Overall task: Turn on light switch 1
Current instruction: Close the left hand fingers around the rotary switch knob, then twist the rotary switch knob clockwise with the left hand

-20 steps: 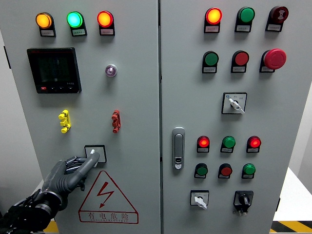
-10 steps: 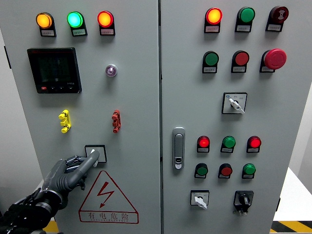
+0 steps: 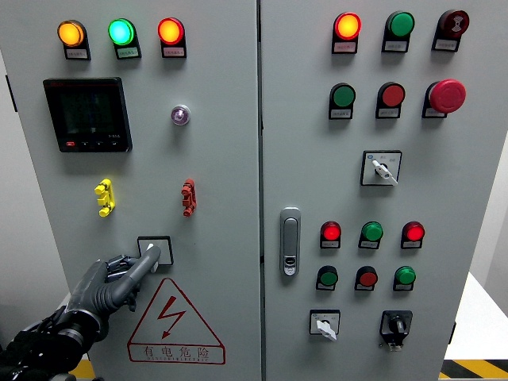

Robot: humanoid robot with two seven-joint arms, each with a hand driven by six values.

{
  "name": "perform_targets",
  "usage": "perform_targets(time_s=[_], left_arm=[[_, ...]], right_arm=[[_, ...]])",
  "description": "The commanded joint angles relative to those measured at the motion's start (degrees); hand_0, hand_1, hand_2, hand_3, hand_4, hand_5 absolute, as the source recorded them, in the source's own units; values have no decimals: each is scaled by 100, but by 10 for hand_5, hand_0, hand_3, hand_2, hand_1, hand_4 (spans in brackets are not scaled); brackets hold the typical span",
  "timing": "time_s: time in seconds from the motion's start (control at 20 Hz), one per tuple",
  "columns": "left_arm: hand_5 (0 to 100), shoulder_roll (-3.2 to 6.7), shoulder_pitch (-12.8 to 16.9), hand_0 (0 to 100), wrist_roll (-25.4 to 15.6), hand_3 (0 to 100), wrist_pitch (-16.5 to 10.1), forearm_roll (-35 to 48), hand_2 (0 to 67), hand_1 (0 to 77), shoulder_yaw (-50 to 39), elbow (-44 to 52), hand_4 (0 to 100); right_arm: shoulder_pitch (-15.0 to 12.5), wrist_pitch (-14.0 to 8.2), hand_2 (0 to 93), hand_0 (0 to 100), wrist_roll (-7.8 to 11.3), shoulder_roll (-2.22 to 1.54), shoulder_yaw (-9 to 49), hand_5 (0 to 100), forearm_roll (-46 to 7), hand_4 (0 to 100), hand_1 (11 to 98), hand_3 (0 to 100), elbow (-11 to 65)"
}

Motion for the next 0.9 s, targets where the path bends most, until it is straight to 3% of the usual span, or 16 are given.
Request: perform_targets(time_s=[0.0, 0.85], left_arm=[[922, 0, 0, 93, 0, 957, 6, 1, 532, 490, -1, 9, 1000], [936, -9, -88, 125, 0, 962, -2, 1, 532, 478, -1, 26, 1000]], right_arm=[[0, 3, 0, 0, 0, 8, -6, 105, 0, 194, 198, 197, 7], [0, 3, 0, 0, 0, 0, 3, 105, 0, 194, 198, 197, 7]])
